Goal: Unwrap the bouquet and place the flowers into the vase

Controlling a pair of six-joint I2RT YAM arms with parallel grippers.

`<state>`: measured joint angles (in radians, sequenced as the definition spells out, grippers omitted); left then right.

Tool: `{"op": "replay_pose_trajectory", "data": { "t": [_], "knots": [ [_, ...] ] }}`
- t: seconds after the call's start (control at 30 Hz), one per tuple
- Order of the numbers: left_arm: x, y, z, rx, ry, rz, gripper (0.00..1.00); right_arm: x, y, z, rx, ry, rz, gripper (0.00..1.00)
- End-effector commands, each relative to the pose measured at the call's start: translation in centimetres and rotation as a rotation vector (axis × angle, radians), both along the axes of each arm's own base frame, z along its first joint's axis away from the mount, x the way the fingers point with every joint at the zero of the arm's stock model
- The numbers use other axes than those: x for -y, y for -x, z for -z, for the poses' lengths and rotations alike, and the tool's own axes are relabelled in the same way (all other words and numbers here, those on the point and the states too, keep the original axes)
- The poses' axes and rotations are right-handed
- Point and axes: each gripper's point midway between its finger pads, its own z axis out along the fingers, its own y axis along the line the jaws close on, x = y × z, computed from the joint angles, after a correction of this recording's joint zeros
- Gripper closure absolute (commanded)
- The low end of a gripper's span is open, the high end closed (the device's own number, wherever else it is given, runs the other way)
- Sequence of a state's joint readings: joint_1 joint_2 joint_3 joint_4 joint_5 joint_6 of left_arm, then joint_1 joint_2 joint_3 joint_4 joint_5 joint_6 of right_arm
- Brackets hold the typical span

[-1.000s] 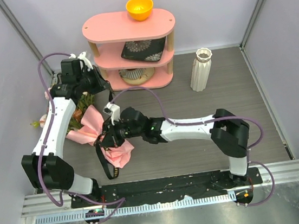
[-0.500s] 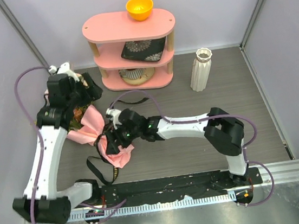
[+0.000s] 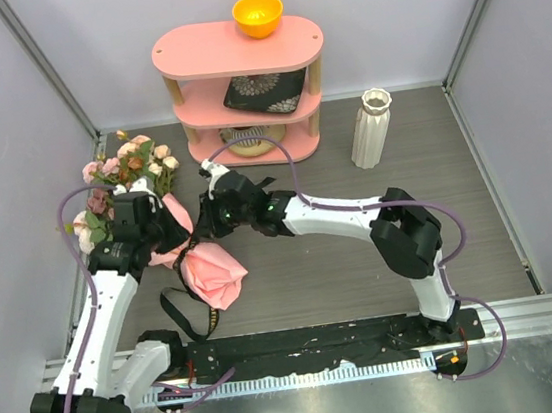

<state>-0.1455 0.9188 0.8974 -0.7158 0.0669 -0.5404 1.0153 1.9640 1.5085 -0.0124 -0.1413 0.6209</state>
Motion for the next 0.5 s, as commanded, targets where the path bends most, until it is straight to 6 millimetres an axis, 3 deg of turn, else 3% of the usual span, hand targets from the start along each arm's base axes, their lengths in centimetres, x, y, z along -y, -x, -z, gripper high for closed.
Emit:
{"op": "replay_pose_trajectory", "data": {
  "t": [0.0,0.07,0.1,0.17,0.47],
  "knots": [
    [0.8,0.2,1.5,-0.071,0.079,-0.043,0.97,-2.7,-2.1,-1.9,-0.011,-0.106,0.024,0.87],
    [0.2,0.2,2.6,-0.121,0.049,-0.072,0.99,-3.9,-2.3,-2.3,-0.027,-0.122,-0.001,0.87],
    [0.0,0.2,2.9,-0.132,0.040,-0.082,1.00,-4.5,-2.2,-1.1,-0.050,-0.112,-0.012,0.87],
    [-0.6,0.4,3.7,-0.151,0.015,-0.109,1.00,-4.9,-2.2,-0.6,-0.069,-0.112,-0.020,0.86],
    [-3.6,1.2,6.7,-0.175,-0.068,-0.286,1.00,-5.1,-1.4,2.4,-0.124,-0.086,-0.037,0.86]
  ]
}}
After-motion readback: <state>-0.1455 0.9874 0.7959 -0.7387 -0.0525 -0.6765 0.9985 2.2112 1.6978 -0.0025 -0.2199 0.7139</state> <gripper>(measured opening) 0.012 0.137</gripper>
